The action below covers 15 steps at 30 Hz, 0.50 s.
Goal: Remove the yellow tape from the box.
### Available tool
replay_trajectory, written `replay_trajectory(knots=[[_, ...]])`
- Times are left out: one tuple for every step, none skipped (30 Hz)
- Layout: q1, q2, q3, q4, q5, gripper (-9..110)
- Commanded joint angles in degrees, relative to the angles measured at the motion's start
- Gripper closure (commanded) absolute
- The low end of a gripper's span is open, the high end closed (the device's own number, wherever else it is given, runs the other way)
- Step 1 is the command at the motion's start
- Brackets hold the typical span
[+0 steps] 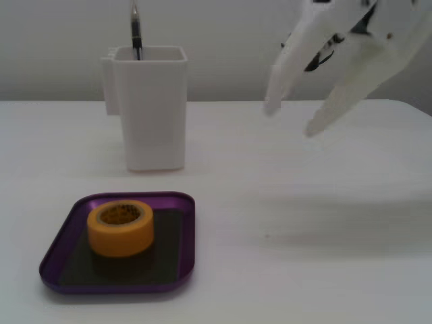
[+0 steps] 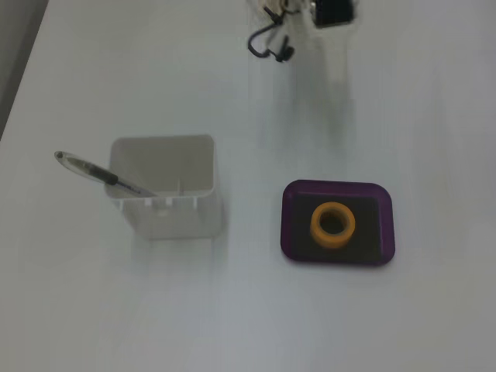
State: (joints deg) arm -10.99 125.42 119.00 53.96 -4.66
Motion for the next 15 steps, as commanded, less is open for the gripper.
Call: replay_trajectory(knots=[[-3.0, -16.6, -16.3, -0.6, -0.1, 88], [-3.4, -20.7, -20.0, -0.5, -0.1, 88], [-3.8, -24.6, -23.3, -0.5, -0.1, 88], [-3.8, -28.0, -26.5, -0.5, -0.1, 88], [-3.7, -31.6, -29.4, -0.5, -0.1, 88], [-3.4, -34.8, -32.1, -0.5, -0.1, 88], [-3.3, -37.7, -34.5, -0.5, -0.1, 88], [-3.3, -40.4, -36.6, -0.5, -0.1, 88], [-3.3, -42.9, -38.3, -0.5, -0.1, 88], [-3.2, -45.2, -39.9, -0.5, -0.1, 88], [-2.5, -47.0, -41.2, -0.5, -0.1, 88], [-1.6, -48.6, -42.4, -0.5, -0.1, 88], [-0.7, -49.7, -43.3, -0.5, -0.1, 88], [-0.1, -50.8, -44.3, -0.8, -0.1, 88], [0.5, -51.8, -45.1, -1.1, -0.1, 88]])
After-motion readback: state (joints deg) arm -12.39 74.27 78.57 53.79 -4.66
